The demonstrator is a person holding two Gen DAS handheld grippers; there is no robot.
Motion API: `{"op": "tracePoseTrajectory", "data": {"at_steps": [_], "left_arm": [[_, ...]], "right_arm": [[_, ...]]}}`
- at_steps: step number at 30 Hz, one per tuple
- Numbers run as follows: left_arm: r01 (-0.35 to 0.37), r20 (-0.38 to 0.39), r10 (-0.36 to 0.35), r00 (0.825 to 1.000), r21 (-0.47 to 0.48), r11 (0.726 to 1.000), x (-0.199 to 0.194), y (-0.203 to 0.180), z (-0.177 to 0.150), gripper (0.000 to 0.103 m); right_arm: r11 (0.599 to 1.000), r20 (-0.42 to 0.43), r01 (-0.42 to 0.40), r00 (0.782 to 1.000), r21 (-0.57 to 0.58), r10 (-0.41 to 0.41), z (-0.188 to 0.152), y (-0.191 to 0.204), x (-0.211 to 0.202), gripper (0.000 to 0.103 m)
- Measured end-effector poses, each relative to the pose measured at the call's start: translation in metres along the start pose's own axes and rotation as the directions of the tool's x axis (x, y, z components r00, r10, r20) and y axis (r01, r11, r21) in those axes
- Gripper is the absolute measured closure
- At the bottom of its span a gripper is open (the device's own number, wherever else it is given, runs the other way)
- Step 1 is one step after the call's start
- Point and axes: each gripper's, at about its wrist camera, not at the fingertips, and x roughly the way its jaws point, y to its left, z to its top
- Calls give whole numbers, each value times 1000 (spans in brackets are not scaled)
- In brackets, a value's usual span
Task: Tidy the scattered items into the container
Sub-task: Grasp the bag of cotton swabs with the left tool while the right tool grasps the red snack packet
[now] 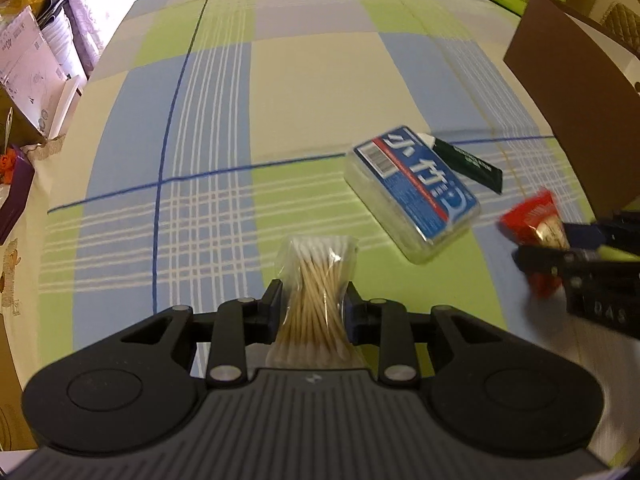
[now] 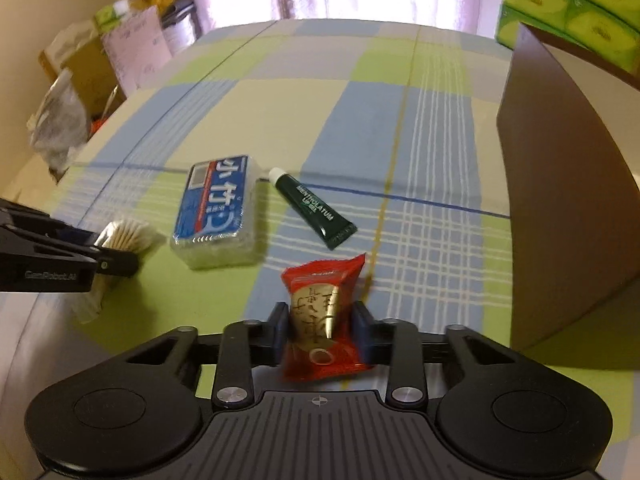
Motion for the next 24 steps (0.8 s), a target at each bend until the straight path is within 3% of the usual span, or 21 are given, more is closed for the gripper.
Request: {"op": "tracePoseTrajectory", "data": {"at_steps": [13,19,24], "left_arm": [[106,-11,-106,994,6,994,-39,-40,-35,82],[167,36,-169,985,59,984,-73,-83,-33,82],[226,87,-238,967,130,965,-101,-128,-17,82]], "right_arm": [[987,-62,-148,987,57,151,-45,-33,-58,72],[979,-26,-163,986,121,167,-63,-69,-103,72],[976,29,-142,990,164,139,-71,-106,-142,72]]}}
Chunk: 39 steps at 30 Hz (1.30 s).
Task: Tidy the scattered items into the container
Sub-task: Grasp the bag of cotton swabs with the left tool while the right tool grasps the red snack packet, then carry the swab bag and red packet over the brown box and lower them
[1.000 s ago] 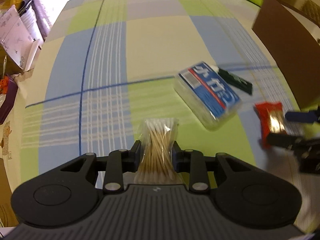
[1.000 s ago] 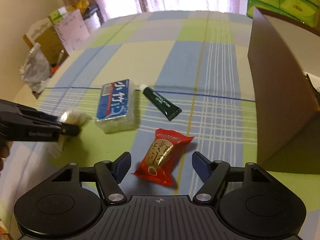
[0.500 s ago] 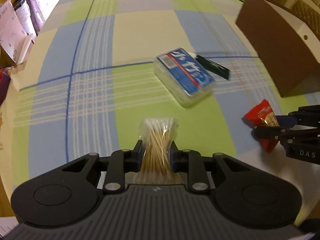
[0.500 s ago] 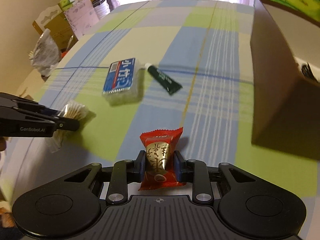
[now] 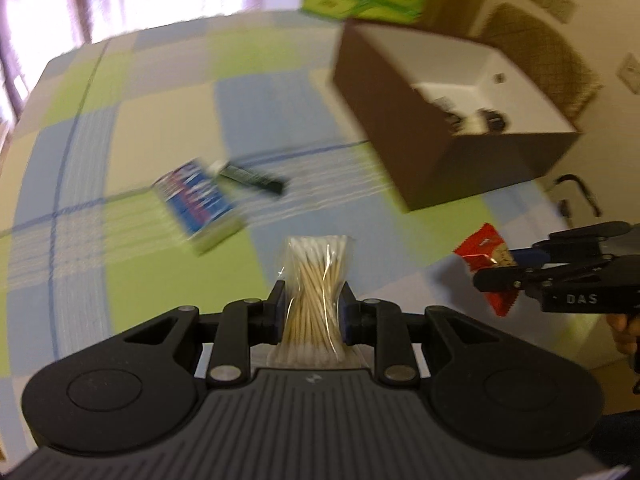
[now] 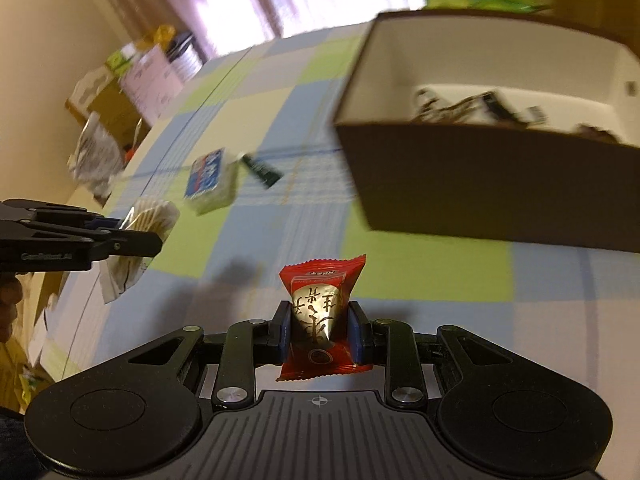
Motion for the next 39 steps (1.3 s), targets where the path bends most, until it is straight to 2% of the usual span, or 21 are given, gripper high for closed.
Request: {"op": "tracePoseTrajectory", "data": {"at_steps": [9,16,23,32,39], "left_arm": [[97,135,-112,985,114,989,-13,-78,69,82],[84,179,-113,977,162,983,11,-120,125,82],[66,133,-87,987,149,987,60,-148,173,82],[47,33,-52,998,121,992,130,-163,208,82],[22,-29,-19,999,96,995,174,-164,226,82]], "right_arm": [[997,170,17,985,70,-28,23,-64,-80,72],[996,243,79,966,43,-87,66,-113,-109,72],[992,247,122,962,-18,-114,115,-162,-92,72],[993,163,107,982,-42,-99,154,-214,-41,72],[987,89,147,986,-66,-141,174,-236,-9,72]]}}
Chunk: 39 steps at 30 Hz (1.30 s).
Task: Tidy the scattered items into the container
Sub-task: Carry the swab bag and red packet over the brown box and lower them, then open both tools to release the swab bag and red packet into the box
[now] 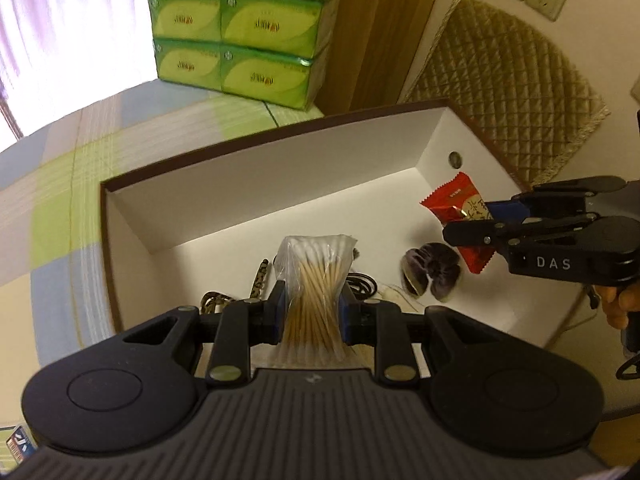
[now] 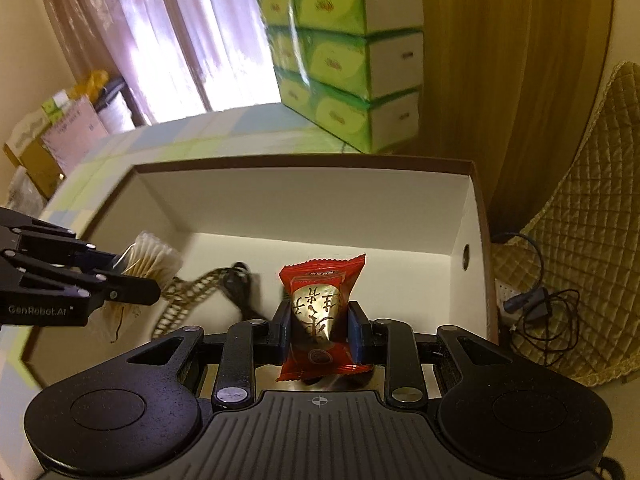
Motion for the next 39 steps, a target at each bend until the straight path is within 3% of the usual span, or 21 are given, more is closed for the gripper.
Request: {"op": "tracePoseTrajectory", "data": {"at_steps": [7,23,27,28,29,30,31,39], "left_arm": [[-22,-53,19,998,-42,999,32,3,4,82],[-42,-64,37,997,-71,997,58,3,12,81],[-45,-49,41,998,-72,996,57,4,12,62],[-48,-47,45,998,-69,996,56,4,12,60],[-51,-45,48,998,-64,997,55,4,12,58],[-55,-42,52,998,-61,997,54,4,12,57],[-58,-38,56,998,-60,997,52,4,12,53],[-59,-7,59,998,-73,996,32,8,8,37]], "right_arm": [[999,-27,18,999,-38,-19,14,-6,19,72],[997,-52,55,997,-52,-58,30,-11,40,72],[994,-33,67,997,-88,-70,32,-8,41,72],[993,-30,64,997,-95,-67,32,-6,40,64],[993,-27,58,998,-103,-61,32,-5,40,32],[991,-18,70,997,-110,-72,31,-3,39,16],[988,17,90,996,-123,-88,29,0,35,8],[986,38,63,998,-152,-58,20,10,16,8]]}}
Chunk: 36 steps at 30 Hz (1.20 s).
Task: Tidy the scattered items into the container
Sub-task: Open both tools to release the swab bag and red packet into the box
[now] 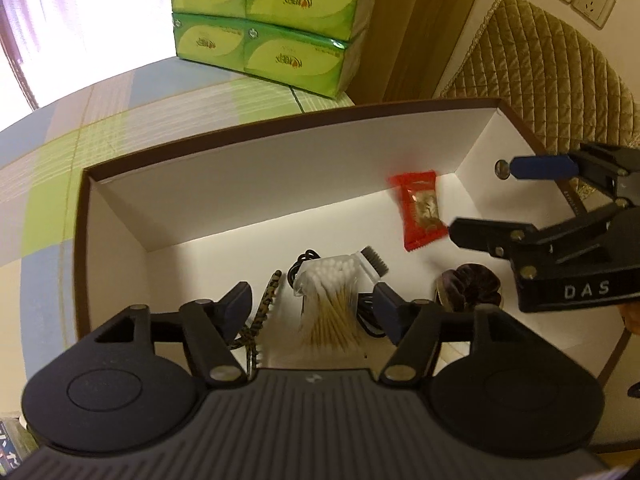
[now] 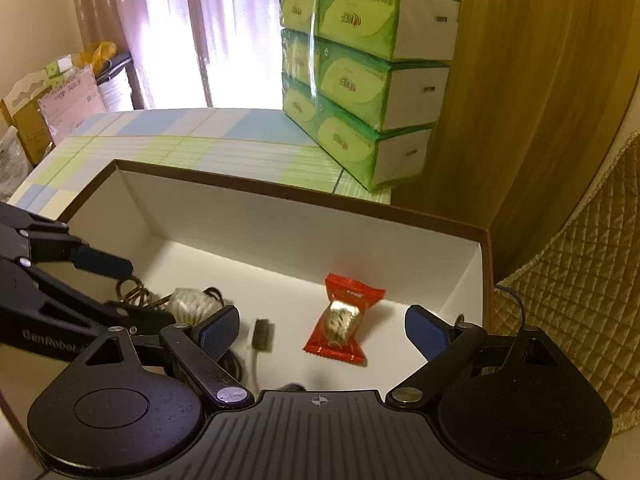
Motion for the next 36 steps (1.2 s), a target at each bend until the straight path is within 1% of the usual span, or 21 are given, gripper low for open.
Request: {"op": "tracePoseTrajectory", "data": {"at_steps": [1,5,13,18,22,25,31,36], "left_arm": [[-1,4,1,1000,1,1000,-3,0,-1,33],[-14,17,14,1000,13,1000,-15,-1,-5,26],[-23,45,21,999,40,999,-44,-5,-17,18],[-29,65,26,998,44,999,-64,-8,-27,17],[-33,84,29,996,51,998,-80,-11,-36,14],[-45,96,39,995,60,997,-91,-14,-41,14],[-52,113,45,993,61,997,-111,-14,-52,13],[-56,123,48,991,58,997,-125,-12,-64,13]], "right_arm": [[1000,0,-1,1000,3,1,-2,1,-3,8],[1000,-3,-12,1000,9,12,-9,5,-16,8],[999,13,-18,1000,49,17,-25,15,-44,8],[996,31,-9,999,84,6,-34,26,-61,8],[993,37,14,999,119,-19,-38,34,-72,8],[990,55,11,998,144,-19,-42,42,-83,8],[987,87,34,995,158,-48,-47,57,-101,8],[984,94,36,994,172,-52,-53,69,-111,8]]}}
